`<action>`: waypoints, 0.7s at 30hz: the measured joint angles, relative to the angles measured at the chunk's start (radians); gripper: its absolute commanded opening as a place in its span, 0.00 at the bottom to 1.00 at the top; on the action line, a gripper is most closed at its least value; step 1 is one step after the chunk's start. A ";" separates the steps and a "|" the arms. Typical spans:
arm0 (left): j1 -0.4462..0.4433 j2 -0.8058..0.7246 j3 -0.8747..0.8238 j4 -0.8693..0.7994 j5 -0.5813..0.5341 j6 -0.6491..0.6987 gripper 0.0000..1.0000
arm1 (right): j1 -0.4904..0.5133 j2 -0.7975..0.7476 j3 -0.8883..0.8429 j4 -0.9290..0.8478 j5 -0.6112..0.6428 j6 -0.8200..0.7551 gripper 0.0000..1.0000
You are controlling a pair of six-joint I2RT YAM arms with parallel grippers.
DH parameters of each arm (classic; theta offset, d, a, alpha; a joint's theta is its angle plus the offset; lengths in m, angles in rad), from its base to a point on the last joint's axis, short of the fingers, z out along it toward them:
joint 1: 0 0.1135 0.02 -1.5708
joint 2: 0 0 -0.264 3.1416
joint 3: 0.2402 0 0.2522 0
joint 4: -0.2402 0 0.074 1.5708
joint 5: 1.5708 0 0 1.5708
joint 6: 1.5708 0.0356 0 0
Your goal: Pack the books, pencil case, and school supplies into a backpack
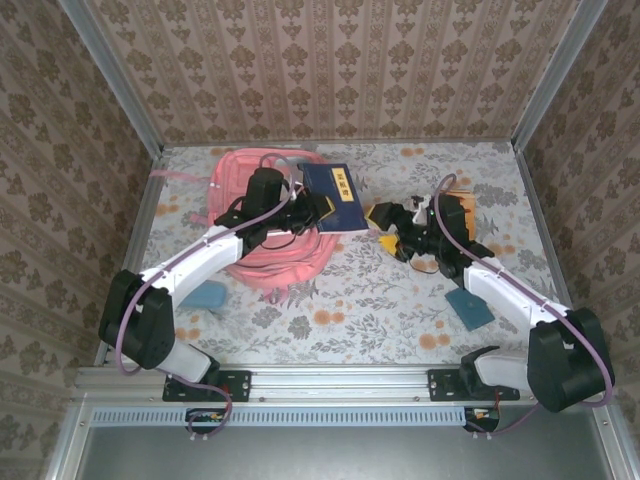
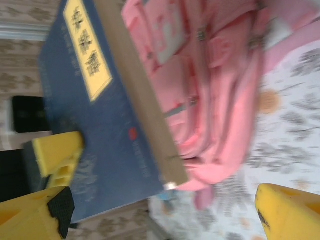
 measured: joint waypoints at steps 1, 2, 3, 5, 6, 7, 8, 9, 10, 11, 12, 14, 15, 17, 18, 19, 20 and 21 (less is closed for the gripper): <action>0.000 0.000 0.000 0.016 0.000 -0.020 0.07 | 0.013 0.007 0.000 0.051 -0.005 0.048 0.96; 0.000 0.000 0.000 0.034 0.000 -0.042 0.07 | 0.025 0.016 0.000 0.102 -0.008 0.092 0.96; 0.000 0.000 0.000 0.050 0.000 -0.058 0.07 | 0.035 0.026 0.000 0.144 -0.011 0.129 0.95; -0.001 0.000 -0.003 0.086 0.000 -0.095 0.07 | 0.057 0.059 0.000 0.242 -0.011 0.219 0.95; -0.001 0.000 -0.006 0.102 -0.001 -0.111 0.07 | 0.064 0.073 0.000 0.276 -0.011 0.248 0.94; -0.002 0.000 -0.010 0.119 -0.001 -0.125 0.07 | 0.071 0.092 0.000 0.314 -0.011 0.280 0.92; -0.002 0.000 -0.013 0.130 -0.002 -0.139 0.07 | 0.077 0.108 0.000 0.345 -0.009 0.306 0.89; -0.003 0.000 -0.016 0.138 -0.002 -0.148 0.07 | 0.080 0.122 0.000 0.368 -0.006 0.325 0.85; -0.006 0.000 -0.019 0.144 -0.005 -0.160 0.07 | 0.083 0.137 0.001 0.394 -0.003 0.344 0.80; -0.008 0.000 -0.021 0.149 -0.005 -0.168 0.08 | 0.087 0.152 0.001 0.423 0.002 0.360 0.76; -0.009 0.000 -0.023 0.152 -0.006 -0.173 0.08 | 0.089 0.162 0.001 0.441 0.008 0.373 0.72; -0.013 0.000 -0.026 0.159 -0.009 -0.184 0.10 | 0.093 0.173 0.001 0.465 0.029 0.396 0.63; -0.013 -0.001 -0.030 0.165 -0.011 -0.188 0.10 | 0.093 0.173 0.000 0.472 0.037 0.401 0.59; -0.013 -0.003 -0.036 0.171 -0.013 -0.195 0.14 | 0.094 0.171 -0.003 0.496 0.068 0.409 0.46; -0.013 -0.003 -0.039 0.172 -0.014 -0.198 0.16 | 0.095 0.167 -0.008 0.503 0.085 0.412 0.41; -0.013 -0.005 -0.042 0.172 -0.016 -0.201 0.21 | 0.095 0.158 -0.017 0.502 0.105 0.411 0.33; -0.013 -0.008 -0.047 0.171 -0.019 -0.202 0.25 | 0.095 0.145 -0.026 0.492 0.119 0.406 0.25; -0.011 -0.012 -0.050 0.170 -0.020 -0.202 0.30 | 0.095 0.130 -0.030 0.475 0.131 0.397 0.20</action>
